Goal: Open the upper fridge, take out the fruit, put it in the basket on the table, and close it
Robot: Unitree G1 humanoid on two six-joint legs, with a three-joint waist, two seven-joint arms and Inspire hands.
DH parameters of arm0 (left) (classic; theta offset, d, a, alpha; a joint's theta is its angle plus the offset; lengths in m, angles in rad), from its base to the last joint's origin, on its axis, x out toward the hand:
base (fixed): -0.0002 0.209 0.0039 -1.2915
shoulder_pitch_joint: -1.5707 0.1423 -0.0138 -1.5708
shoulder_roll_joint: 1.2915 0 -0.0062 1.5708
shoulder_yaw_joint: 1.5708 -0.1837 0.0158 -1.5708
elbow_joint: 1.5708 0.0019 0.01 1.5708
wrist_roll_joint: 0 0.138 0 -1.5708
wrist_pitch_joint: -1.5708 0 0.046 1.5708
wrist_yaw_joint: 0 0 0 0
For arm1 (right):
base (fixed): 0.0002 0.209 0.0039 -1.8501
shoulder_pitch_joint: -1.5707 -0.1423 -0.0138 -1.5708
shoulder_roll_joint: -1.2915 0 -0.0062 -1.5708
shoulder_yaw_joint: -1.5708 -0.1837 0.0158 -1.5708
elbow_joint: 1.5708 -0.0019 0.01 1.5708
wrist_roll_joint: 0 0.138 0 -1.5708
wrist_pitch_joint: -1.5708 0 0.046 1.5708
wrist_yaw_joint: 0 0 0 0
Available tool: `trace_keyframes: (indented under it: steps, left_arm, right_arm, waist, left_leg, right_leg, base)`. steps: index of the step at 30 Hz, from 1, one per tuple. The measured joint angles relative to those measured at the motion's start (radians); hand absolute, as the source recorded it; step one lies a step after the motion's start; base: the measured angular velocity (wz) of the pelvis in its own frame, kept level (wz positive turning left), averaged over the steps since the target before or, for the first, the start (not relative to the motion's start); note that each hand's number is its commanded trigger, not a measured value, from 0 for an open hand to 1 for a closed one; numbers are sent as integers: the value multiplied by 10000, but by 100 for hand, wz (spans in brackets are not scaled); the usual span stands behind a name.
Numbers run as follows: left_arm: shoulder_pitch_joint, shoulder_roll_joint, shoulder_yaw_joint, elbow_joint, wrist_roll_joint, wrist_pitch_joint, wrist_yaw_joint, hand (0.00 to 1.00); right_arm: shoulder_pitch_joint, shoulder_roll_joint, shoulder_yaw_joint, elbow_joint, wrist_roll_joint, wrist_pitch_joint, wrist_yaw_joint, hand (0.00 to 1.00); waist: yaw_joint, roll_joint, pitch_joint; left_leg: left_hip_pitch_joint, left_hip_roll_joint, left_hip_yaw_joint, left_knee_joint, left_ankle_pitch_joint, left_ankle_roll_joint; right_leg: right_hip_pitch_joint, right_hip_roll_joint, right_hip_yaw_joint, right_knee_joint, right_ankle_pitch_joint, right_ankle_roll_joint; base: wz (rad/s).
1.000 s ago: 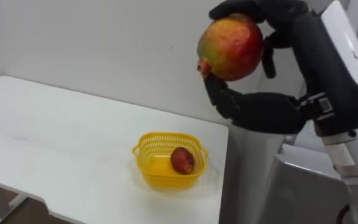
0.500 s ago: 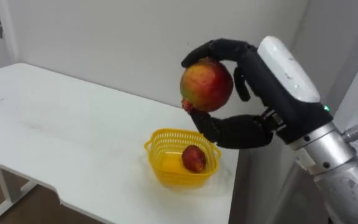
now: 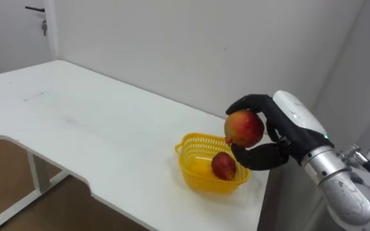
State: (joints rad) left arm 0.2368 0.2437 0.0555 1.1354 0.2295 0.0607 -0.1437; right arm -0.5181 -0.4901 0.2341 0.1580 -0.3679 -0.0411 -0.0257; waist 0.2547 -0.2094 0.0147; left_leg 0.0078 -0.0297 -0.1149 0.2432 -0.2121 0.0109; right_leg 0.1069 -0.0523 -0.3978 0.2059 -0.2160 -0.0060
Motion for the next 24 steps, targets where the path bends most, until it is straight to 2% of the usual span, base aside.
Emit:
trace_keyframes:
  steps: [2,4,7,11,13,14,16,20,24]
  left_arm:
    - [2,95,-21,-53,0,0,49,0]
    - [8,222,-20,-172,38,-3,43,0]
    - [2,371,-22,-220,37,-2,-22,0]
    - [6,476,-5,-340,40,18,-133,0]
    - [-13,503,24,-449,72,39,-177,0]
    - [-9,503,19,-495,72,40,-180,0]
    - [-4,505,19,-548,66,39,-219,0]
    - [-102,512,14,-547,67,29,-216,0]
    - [-123,610,-7,-541,24,28,-144,0]
  right_arm:
    - [-296,-163,195,476,4,-18,-150,100]
    - [-763,-362,472,1218,-103,0,-239,100]
    - [-942,-632,706,1451,-126,-9,-290,100]
    - [-1170,-694,906,1780,-133,-3,-302,100]
    - [-1291,-786,1013,2011,-413,227,-302,100]
    - [-1299,-832,1036,2010,-442,250,-306,100]
    - [-1325,-1015,1349,2011,-444,313,-305,100]
    - [-1326,-1019,1458,2031,-507,363,-303,100]
    - [-1812,-1033,2055,2603,-522,432,-354,100]
  waist:
    - [-5,-167,-24]
    - [38,-325,-3]
    - [77,-487,4]
    - [137,-509,1]
    - [276,-557,-20]
    - [280,-607,-48]
    - [356,-617,-49]
    - [512,-632,-51]
    - [540,-718,31]
  left_leg:
    - [-2,-1,-3,64,5,-8]
    - [-13,5,-9,67,7,-12]
    - [-104,4,-23,96,4,-13]
    - [-190,-2,-18,105,4,-13]
    - [-286,6,-12,106,6,-16]
    - [-323,6,-14,107,9,-19]
    - [-360,3,-10,103,13,-19]
    - [-524,1,-19,117,26,-31]
    - [-641,4,-101,121,64,-59]
  right_leg:
    - [7,3,-44,-3,0,-1]
    - [9,5,-109,-8,0,-1]
    - [-45,3,-133,-9,3,-4]
    - [-128,3,-132,-21,8,-6]
    - [-227,9,-126,-17,9,-9]
    - [-262,8,-129,-17,10,-10]
    - [-320,5,-116,-16,12,-13]
    - [-498,4,-107,-9,12,-14]
    - [-587,15,-142,-12,13,-16]
  base:
    - [10]
    - [4]
    - [2]
    - [0]
    - [0]
    - [0]
    - [0]
    - [0]
    - [4]
